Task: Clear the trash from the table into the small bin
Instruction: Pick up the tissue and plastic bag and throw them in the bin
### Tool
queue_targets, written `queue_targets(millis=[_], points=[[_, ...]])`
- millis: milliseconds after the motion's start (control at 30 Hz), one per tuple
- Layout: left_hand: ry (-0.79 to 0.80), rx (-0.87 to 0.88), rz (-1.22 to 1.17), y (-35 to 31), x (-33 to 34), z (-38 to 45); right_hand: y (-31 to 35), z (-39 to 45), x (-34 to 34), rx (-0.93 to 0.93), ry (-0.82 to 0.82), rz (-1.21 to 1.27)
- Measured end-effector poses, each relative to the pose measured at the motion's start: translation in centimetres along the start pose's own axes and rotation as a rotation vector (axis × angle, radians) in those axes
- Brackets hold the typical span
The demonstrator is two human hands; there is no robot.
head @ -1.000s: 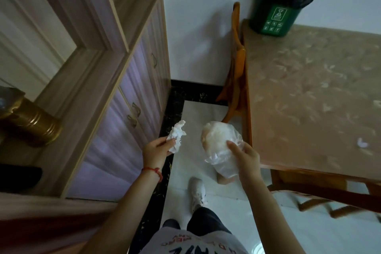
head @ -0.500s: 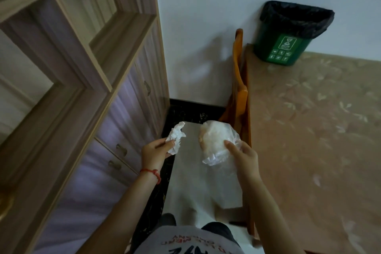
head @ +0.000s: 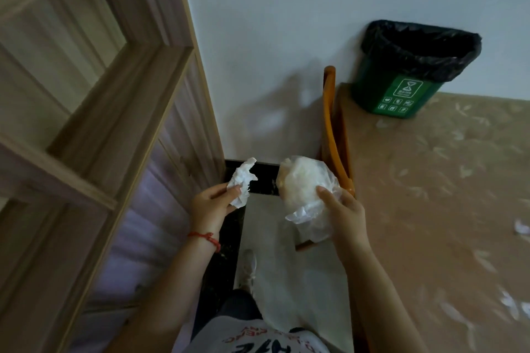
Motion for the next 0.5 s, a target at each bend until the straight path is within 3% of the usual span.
queue_targets(millis=[500], points=[[0.154, 0.047, 0.047, -12.9, 5.8, 14.3, 6.1, 13.4, 6.1, 0.009, -0.225, 0.136]])
Point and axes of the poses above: each hand's wrist, its own z-axis towards the middle knuckle, its own x-axis out of the palm, y = z × x, the point moved 3 cm from there along z, towards the middle knuckle, and after that the axes turned 12 degrees about -x, right-handed, at the moved point
